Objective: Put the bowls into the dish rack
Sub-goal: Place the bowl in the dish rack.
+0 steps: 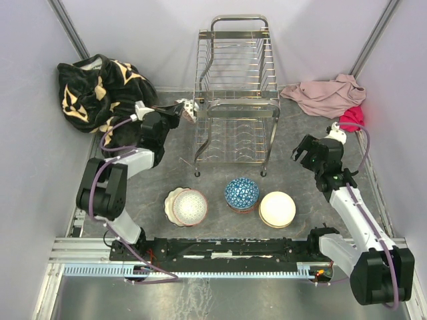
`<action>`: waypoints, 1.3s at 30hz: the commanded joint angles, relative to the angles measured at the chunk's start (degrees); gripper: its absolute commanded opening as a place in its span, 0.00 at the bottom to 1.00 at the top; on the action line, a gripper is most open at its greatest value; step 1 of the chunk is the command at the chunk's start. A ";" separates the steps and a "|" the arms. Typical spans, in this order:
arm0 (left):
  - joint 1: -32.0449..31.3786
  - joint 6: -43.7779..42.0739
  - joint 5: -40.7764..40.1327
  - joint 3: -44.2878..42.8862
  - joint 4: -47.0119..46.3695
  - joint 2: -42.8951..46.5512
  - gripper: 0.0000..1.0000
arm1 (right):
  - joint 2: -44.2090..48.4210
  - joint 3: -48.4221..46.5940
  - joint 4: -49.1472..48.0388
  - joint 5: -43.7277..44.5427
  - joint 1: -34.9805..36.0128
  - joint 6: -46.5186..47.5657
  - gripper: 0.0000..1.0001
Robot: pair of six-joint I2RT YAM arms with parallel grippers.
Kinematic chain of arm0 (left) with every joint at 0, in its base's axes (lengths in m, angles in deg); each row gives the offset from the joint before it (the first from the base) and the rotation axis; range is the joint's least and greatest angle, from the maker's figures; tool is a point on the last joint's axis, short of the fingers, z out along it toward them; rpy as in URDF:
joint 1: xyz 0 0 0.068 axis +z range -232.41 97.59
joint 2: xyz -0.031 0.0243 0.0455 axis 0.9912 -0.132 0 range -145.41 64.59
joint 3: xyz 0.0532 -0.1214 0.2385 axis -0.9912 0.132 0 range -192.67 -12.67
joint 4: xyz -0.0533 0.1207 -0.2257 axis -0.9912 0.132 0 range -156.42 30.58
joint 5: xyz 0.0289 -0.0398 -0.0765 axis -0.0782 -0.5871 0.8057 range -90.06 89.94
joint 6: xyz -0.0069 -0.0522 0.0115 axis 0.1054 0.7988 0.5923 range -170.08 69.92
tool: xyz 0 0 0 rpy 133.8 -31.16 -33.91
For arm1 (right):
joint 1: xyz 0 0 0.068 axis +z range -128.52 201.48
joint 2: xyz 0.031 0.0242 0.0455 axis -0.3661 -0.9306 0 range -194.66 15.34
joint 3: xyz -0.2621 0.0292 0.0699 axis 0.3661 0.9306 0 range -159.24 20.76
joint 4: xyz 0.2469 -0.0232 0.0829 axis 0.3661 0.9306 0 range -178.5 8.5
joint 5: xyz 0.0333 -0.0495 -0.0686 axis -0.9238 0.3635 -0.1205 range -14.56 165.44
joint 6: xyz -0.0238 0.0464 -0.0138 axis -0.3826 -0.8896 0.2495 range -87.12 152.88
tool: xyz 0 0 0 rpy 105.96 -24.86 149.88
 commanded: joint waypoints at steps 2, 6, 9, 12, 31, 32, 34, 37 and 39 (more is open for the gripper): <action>-3.54 12.45 -2.20 -5.94 -19.41 -7.45 0.03 | -1.11 -2.37 -4.73 -3.11 -0.21 -0.13 0.92; -5.63 17.02 -4.06 -9.95 -23.24 -14.49 0.03 | -2.13 -2.21 -6.41 -6.00 -0.19 -0.23 0.92; -6.42 19.01 -5.09 -12.64 -24.86 -17.80 0.03 | -1.75 -1.76 -7.39 -7.92 -0.23 -0.27 0.90; -6.79 20.56 -6.05 -14.80 -26.08 -20.55 0.03 | 0.27 -0.37 -9.44 -10.07 -0.23 -0.55 0.89; -11.08 24.11 -13.56 -27.69 -25.00 -32.78 0.03 | 0.78 0.09 -11.23 -12.41 -0.18 -0.78 0.88; -11.12 23.66 -13.72 -28.15 -24.29 -33.03 0.03 | 0.51 0.07 -11.31 -12.55 -0.18 -0.90 0.88; -11.44 22.65 -14.19 -28.61 -22.27 -33.20 0.03 | -0.02 -0.04 -11.28 -12.84 -0.21 -1.03 0.87; -11.75 21.44 -15.52 -27.73 -20.20 -32.48 0.03 | 0.00 -0.30 -10.84 -12.71 -0.18 -1.04 0.87; -11.86 18.60 -16.35 -27.36 -18.71 -31.81 0.03 | 0.39 -0.47 -10.42 -12.53 -0.23 -0.86 0.87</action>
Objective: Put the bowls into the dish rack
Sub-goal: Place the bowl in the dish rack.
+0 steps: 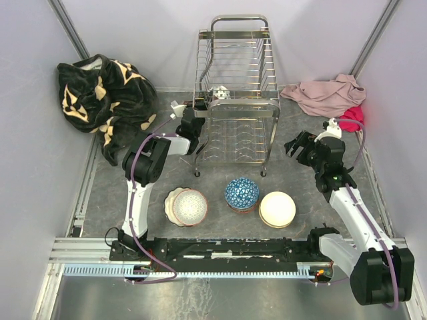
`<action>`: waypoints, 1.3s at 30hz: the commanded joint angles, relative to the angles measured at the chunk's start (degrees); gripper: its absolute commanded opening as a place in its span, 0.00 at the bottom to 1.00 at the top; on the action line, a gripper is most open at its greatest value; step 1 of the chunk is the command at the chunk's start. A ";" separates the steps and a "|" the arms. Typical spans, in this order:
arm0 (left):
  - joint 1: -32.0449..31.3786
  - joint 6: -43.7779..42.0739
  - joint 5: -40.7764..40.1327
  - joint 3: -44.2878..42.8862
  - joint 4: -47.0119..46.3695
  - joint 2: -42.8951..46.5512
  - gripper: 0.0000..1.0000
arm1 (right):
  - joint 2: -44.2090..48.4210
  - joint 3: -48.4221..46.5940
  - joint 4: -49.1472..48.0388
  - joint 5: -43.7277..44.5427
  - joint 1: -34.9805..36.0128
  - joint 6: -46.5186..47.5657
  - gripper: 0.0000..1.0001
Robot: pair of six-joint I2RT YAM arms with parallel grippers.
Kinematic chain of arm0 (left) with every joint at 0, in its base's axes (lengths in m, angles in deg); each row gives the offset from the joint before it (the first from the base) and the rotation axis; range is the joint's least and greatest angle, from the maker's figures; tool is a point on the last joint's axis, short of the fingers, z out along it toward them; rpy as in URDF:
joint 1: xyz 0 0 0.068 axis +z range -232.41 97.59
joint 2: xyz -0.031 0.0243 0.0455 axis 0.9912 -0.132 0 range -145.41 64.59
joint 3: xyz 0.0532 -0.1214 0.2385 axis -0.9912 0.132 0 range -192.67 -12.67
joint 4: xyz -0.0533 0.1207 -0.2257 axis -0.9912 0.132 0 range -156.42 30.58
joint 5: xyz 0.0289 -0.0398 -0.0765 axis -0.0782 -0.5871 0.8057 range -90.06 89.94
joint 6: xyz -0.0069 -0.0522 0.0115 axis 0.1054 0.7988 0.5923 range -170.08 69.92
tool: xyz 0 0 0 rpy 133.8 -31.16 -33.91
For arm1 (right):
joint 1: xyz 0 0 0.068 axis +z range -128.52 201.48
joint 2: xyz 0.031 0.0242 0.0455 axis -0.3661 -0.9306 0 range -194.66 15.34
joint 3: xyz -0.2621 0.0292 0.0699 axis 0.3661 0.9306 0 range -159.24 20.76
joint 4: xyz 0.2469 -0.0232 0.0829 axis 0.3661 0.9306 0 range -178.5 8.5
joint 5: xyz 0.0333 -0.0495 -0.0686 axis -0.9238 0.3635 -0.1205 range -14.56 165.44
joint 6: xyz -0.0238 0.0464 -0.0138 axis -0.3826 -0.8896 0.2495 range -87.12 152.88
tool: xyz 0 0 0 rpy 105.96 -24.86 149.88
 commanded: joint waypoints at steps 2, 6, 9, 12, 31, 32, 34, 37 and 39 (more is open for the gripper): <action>-0.27 -5.76 -4.38 -1.96 -0.07 2.35 0.03 | 0.85 -1.15 -1.57 -0.17 -0.20 -0.10 0.87; -0.29 -9.20 -5.43 -3.06 2.49 2.59 0.03 | 0.76 -1.46 -1.18 -0.07 -0.24 -0.09 0.87; -0.53 -10.64 -6.11 -3.00 3.66 2.68 0.03 | 0.95 -1.58 -1.00 -0.24 -0.20 -0.09 0.87; -0.62 -11.14 -6.36 -2.59 3.52 2.37 0.03 | 1.33 -1.70 -0.60 -0.24 -0.21 -0.01 0.87; -0.50 -12.80 -5.69 -8.41 -1.64 -2.68 0.03 | 1.89 -1.82 -0.32 -1.21 -0.21 -0.06 0.87; -0.46 -13.15 -5.69 -8.12 -1.49 -2.75 0.03 | 1.94 -1.86 -0.28 -1.33 -0.19 -0.09 0.87; -0.46 -13.62 -5.70 -7.37 -1.28 -2.67 0.03 | 1.89 -1.86 -0.36 -1.42 -0.18 -0.18 0.87; -0.51 -15.35 -6.17 -6.53 -0.32 -2.57 0.03 | 1.86 -1.86 -0.35 -1.58 -0.21 -0.27 0.87; -0.52 -16.31 -6.34 -6.25 0.15 -2.76 0.03 | 1.98 -1.94 -0.25 -1.65 -0.19 -0.19 0.87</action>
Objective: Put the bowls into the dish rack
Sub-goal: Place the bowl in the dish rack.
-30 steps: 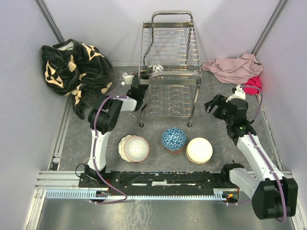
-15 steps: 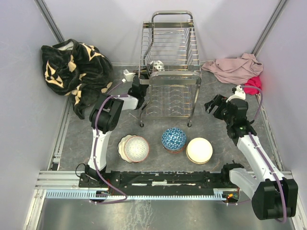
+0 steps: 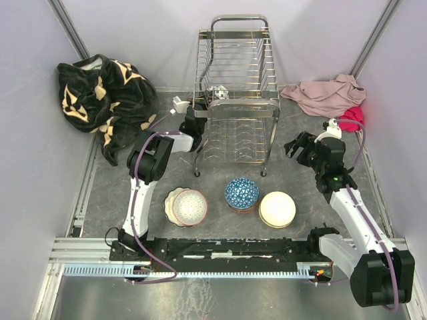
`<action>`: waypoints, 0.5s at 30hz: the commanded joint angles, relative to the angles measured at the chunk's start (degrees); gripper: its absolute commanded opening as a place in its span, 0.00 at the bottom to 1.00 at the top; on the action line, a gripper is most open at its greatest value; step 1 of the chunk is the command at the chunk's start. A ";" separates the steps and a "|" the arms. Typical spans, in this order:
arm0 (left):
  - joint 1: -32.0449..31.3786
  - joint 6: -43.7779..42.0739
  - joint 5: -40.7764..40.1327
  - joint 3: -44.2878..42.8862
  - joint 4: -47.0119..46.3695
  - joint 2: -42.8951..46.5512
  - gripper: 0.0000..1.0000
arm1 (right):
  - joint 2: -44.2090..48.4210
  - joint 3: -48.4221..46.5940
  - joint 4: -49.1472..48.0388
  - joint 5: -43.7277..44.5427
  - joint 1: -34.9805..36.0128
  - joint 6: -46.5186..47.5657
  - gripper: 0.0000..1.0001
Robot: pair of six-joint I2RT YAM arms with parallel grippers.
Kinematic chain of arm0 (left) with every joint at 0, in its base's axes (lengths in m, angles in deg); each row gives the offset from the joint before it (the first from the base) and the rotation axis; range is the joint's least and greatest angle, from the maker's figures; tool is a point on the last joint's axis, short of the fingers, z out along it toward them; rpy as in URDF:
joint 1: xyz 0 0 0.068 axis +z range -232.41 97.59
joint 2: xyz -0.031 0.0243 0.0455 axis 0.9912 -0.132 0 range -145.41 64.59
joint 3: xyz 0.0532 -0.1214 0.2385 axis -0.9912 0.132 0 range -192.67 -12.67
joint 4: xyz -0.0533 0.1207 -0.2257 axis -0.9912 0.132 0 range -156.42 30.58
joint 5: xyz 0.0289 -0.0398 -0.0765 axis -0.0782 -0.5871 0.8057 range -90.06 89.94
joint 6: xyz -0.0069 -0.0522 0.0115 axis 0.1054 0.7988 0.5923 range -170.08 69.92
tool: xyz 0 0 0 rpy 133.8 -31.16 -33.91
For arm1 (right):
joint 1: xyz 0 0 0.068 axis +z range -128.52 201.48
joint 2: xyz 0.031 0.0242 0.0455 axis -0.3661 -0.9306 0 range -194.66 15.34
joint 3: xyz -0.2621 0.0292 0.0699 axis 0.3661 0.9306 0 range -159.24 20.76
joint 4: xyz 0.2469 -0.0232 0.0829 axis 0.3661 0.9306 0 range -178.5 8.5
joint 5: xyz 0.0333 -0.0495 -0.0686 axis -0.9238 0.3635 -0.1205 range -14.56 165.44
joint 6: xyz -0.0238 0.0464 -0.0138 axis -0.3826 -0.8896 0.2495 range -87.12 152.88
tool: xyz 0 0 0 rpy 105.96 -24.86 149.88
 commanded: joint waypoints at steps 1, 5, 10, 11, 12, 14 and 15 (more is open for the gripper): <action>0.17 -5.15 -2.25 -0.10 -4.09 0.74 0.03 | 1.21 -1.95 -1.17 -1.01 -0.19 -0.18 0.87; 0.18 -5.84 -2.15 0.67 -3.67 0.42 0.03 | 1.30 -1.95 -1.02 -0.93 -0.18 -0.17 0.87; 0.17 -7.56 -3.14 4.71 -1.48 3.05 0.03 | 1.52 -2.13 -0.65 -0.48 -0.18 -0.17 0.87; 0.17 -8.25 -3.41 5.62 0.03 3.98 0.03 | 1.61 -2.17 -0.65 -0.46 -0.18 -0.18 0.87; 0.10 -9.00 -3.62 6.35 1.51 4.90 0.03 | 1.67 -2.19 -0.67 -0.50 -0.21 -0.18 0.87; 0.10 -10.57 -3.96 7.57 3.85 6.64 0.03 | 1.82 -2.13 -0.51 -0.42 -0.23 -0.26 0.88; 0.11 -10.91 -4.15 7.61 6.27 7.40 0.03 | 1.90 -2.16 -0.50 -0.38 -0.19 -0.24 0.88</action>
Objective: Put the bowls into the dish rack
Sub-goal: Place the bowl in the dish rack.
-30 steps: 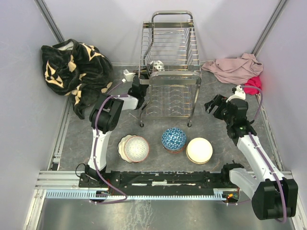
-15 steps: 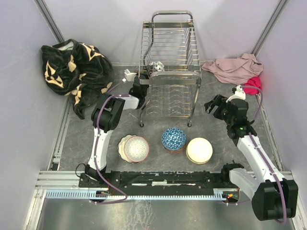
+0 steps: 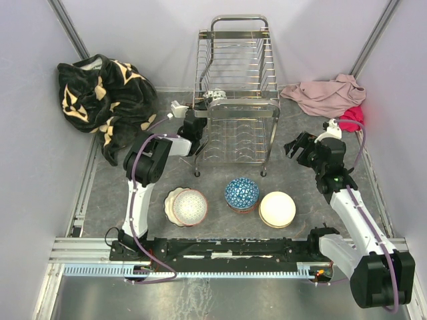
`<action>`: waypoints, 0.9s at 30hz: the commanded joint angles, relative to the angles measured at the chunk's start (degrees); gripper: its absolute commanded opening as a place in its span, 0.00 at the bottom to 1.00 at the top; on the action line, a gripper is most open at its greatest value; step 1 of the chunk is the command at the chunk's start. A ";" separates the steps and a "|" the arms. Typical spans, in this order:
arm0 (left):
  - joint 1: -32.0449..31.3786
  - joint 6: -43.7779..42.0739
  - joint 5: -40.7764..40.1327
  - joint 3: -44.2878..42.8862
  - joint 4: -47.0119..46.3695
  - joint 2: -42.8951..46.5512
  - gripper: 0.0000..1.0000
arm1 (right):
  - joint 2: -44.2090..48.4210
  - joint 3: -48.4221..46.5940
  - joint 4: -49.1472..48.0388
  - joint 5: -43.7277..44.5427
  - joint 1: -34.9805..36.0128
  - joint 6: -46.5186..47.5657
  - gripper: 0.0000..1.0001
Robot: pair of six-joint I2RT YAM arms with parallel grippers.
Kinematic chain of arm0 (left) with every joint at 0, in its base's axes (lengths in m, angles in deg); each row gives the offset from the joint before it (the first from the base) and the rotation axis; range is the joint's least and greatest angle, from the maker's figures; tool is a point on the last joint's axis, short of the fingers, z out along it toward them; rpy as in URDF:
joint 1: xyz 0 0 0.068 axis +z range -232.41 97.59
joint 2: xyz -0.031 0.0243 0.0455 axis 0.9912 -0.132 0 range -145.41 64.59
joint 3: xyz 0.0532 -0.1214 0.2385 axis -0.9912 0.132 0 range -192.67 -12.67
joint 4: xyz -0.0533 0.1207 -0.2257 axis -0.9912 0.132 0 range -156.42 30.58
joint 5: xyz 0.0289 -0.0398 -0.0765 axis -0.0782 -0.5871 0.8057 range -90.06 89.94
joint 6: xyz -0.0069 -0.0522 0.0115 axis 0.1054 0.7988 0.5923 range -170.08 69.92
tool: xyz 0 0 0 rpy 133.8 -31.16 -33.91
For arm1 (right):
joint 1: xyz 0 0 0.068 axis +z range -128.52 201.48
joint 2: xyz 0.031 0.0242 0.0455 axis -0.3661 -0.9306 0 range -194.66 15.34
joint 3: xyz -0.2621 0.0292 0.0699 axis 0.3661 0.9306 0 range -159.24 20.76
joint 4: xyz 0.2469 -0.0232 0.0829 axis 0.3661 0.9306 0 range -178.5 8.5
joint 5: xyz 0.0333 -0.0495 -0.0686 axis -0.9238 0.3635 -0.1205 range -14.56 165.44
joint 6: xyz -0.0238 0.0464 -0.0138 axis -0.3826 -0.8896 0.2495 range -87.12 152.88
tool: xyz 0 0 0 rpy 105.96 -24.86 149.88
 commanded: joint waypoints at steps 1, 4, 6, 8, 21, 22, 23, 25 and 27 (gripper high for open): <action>0.08 -8.11 -3.13 1.90 8.45 5.83 0.03 | 1.44 -2.20 -1.09 0.03 -0.18 -0.27 0.88; 0.10 -9.30 -2.63 1.12 12.04 6.67 0.03 | 1.40 -2.16 -1.08 -0.05 -0.18 -0.29 0.88; -0.11 -9.76 -2.09 -0.07 14.91 6.88 0.03 | 1.28 -2.25 -1.19 -0.09 -0.19 -0.35 0.88; -0.52 -10.39 -2.12 -1.16 17.14 7.10 0.03 | 1.27 -2.29 -1.17 -0.10 -0.20 -0.36 0.88; -1.47 -12.36 -1.14 -10.08 27.78 4.98 0.26 | 1.62 -2.33 -1.02 -0.35 -0.19 -0.23 0.88; -1.53 -12.48 -0.95 -10.77 28.25 4.69 0.29 | 1.62 -2.34 -1.01 -0.36 -0.25 -0.26 0.88; -1.49 -12.52 -0.71 -11.43 28.63 4.38 0.31 | 1.57 -2.31 -0.99 -0.39 -0.19 -0.25 0.88; -1.48 -12.73 -0.40 -12.63 29.22 3.87 0.36 | 1.53 -2.44 -0.96 -0.45 -0.20 -0.27 0.88; -1.55 -13.11 -0.18 -13.49 29.52 3.53 0.41 | 1.66 -2.41 -0.99 -0.45 -0.19 -0.27 0.88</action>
